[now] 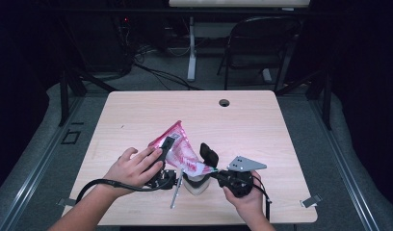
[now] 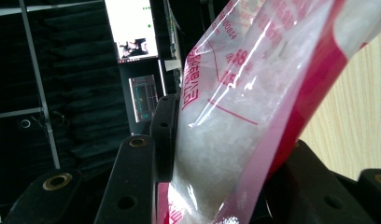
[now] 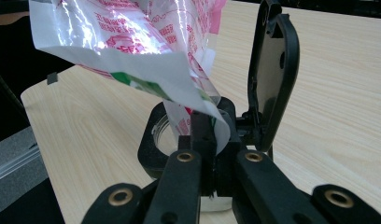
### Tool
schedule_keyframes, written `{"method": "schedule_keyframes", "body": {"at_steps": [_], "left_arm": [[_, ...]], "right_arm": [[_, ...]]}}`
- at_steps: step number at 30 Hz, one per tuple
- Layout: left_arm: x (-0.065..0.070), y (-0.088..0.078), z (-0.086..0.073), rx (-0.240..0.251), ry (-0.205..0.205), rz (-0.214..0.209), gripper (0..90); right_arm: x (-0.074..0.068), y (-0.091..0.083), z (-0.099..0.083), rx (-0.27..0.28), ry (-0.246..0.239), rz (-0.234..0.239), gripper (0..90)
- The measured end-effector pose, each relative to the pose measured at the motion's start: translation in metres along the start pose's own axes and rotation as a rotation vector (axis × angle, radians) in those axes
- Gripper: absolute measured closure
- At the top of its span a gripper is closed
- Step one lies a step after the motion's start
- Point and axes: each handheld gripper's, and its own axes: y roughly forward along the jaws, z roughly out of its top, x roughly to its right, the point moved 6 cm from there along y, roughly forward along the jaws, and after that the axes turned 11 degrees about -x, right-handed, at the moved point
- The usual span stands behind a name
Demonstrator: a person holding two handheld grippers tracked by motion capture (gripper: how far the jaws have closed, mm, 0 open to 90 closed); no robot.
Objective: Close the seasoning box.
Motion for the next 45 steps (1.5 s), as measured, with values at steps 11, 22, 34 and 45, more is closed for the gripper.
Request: {"method": "schedule_keyframes", "body": {"at_steps": [11,22,34,45], "left_arm": [[-0.0003,0.0,0.0003,0.0,0.004,0.002,65.6],[-0.0014,-0.0008,0.0002,0.002,0.007,0.004,65.5],[-0.002,-0.001,0.0006,0.003,0.005,0.005,65.6],[-0.0025,-0.0015,0.001,0.005,0.004,0.008,65.6]], "right_arm": [[-0.0002,0.0008,-0.0002,-0.001,0.0,0.0,89.9],[-0.0002,0.0007,-0.0003,-0.004,-0.003,-0.001,89.9],[0.0,0.0007,-0.0003,-0.004,-0.003,-0.002,89.9],[-0.0002,0.0007,0.0,0.002,0.003,-0.001,89.9]]}}
